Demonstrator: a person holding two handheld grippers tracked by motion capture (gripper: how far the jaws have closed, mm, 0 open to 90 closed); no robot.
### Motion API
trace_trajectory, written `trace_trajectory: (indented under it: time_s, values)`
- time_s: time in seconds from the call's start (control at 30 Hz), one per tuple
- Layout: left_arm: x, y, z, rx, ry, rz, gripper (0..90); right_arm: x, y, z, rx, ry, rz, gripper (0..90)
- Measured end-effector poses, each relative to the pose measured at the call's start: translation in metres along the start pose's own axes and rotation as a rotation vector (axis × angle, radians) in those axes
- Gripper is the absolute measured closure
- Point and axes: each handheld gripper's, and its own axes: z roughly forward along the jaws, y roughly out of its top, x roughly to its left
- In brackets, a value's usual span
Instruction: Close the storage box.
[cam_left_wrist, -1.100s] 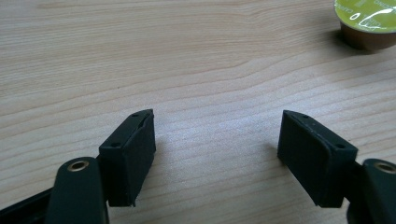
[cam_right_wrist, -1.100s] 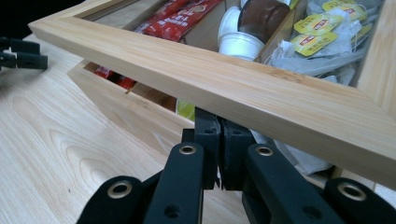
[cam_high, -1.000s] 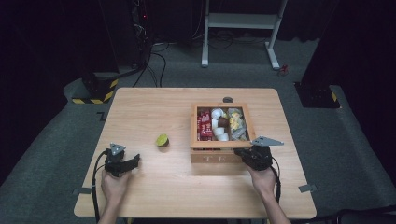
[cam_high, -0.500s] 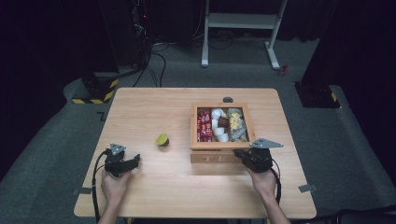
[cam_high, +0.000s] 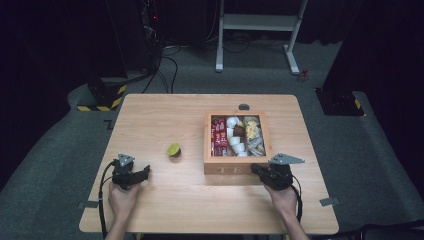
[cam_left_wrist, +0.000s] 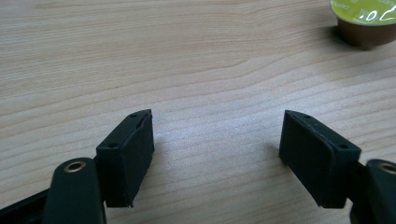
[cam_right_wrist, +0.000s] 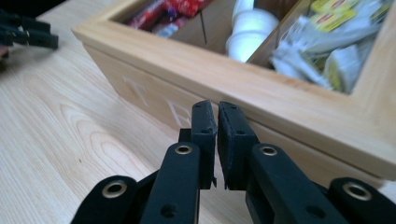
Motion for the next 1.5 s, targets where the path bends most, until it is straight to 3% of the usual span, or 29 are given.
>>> trace_trajectory:
  time_s: [0.3, 0.7, 1.5]
  values:
    - [0.0, 0.0, 0.0, 0.0, 0.0, 0.0, 26.4, -0.003, 0.006, -0.009, -0.037, -0.014, 0.0, 81.6]
    - [0.0, 0.0, 0.0, 0.002, 0.0, 0.001, 26.3, -0.009, 0.015, -0.02, -0.08, -0.023, 0.011, 69.2]
    - [0.0, 0.0, 0.0, 0.003, -0.004, 0.0, 26.3, -0.03, 0.018, -0.035, -0.113, -0.075, 0.062, 64.9]
